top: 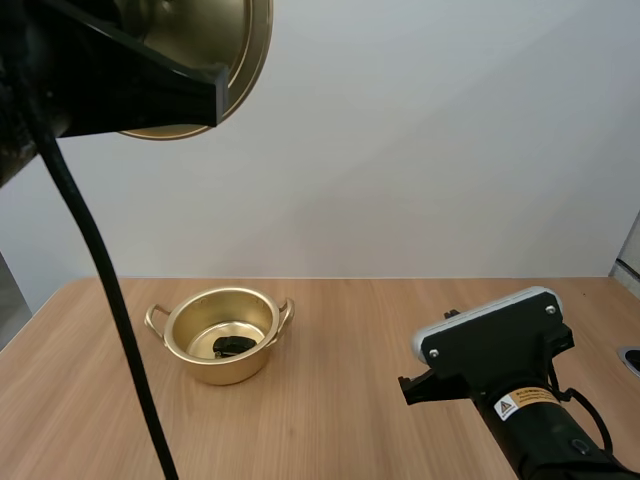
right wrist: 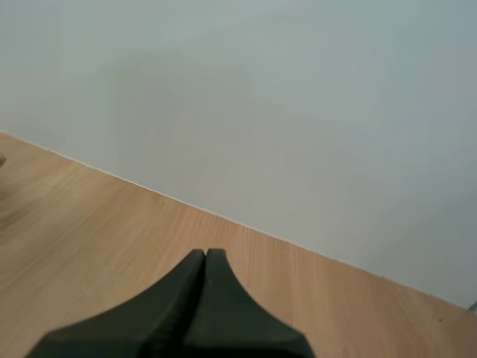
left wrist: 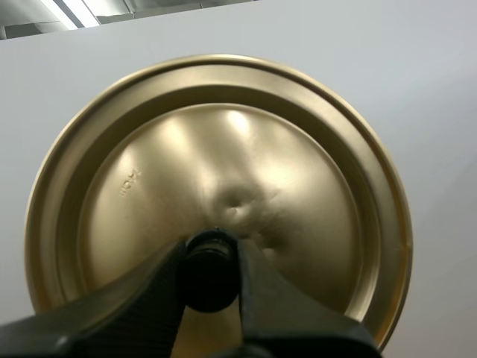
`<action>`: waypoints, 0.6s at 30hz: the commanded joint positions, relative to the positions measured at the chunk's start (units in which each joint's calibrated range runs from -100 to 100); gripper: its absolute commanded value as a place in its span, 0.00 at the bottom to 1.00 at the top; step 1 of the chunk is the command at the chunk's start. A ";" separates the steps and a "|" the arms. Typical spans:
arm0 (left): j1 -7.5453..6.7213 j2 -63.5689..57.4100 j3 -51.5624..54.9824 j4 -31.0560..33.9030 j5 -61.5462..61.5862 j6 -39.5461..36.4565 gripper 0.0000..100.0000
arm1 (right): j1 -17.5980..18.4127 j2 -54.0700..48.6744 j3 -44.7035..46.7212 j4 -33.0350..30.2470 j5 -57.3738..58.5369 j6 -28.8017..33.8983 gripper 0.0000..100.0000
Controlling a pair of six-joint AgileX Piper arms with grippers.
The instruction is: Open the pot, put the car inside, and close it
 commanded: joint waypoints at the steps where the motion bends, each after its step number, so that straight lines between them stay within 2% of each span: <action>1: -0.02 -0.03 0.05 0.00 -0.02 0.07 0.00 | -0.01 -0.07 0.00 3.75 0.01 3.21 0.00; 8: -0.02 -0.03 0.05 0.00 0.73 0.07 0.00 | -0.01 -0.79 0.00 -1.33 -10.88 3.35 0.00; 18: -0.02 -0.03 0.05 -0.10 1.89 0.07 0.00 | -0.01 -0.79 0.00 -1.33 -9.86 3.35 0.00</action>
